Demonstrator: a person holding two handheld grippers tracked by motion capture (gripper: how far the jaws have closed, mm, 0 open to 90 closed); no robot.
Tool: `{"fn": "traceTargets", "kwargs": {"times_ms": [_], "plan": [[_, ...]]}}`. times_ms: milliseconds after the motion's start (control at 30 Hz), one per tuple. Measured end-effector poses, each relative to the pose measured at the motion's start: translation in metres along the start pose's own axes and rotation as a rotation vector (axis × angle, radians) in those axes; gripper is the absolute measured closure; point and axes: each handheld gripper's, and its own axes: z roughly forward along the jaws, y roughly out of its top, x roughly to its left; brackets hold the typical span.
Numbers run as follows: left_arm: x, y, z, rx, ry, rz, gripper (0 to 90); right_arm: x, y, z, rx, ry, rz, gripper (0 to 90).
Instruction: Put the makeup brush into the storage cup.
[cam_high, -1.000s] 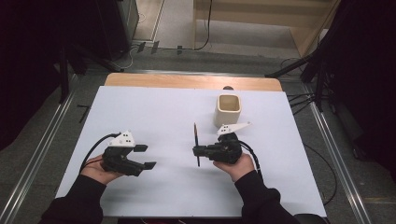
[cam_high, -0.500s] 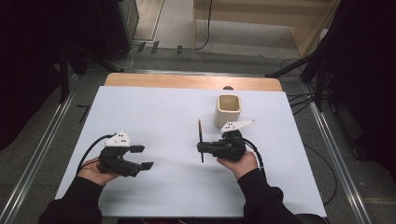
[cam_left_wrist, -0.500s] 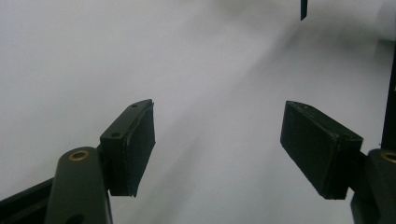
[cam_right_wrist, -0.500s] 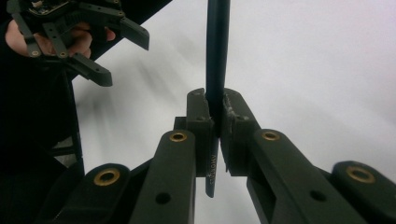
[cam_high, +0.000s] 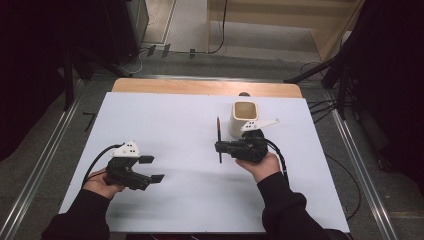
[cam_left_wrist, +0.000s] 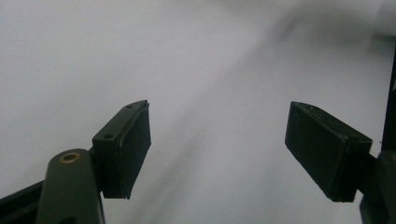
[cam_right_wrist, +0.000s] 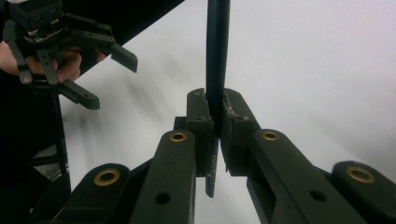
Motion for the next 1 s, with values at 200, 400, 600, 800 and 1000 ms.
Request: {"fn": "traceTargets", "kwargs": {"times_ms": [200,400,600,800,1000], "plan": [[0.0,0.0,0.0,0.008,0.002,-0.003,23.1,-0.002,0.005,-0.003,-0.017,-0.011,0.001,84.1],[0.0,0.0,0.001,0.005,0.002,-0.005,23.1,-0.004,0.013,-0.009,-0.039,-0.027,-0.006,84.0],[0.001,-0.001,0.001,0.008,0.005,-0.007,23.1,-0.006,0.026,-0.016,-0.062,-0.05,-0.019,84.0],[0.001,-0.001,0.001,0.012,0.006,-0.005,23.1,-0.008,0.035,-0.02,-0.072,-0.07,-0.027,84.0],[0.001,-0.001,0.001,0.013,0.004,-0.006,23.2,-0.012,0.044,-0.026,-0.085,-0.098,-0.03,83.9]]}}
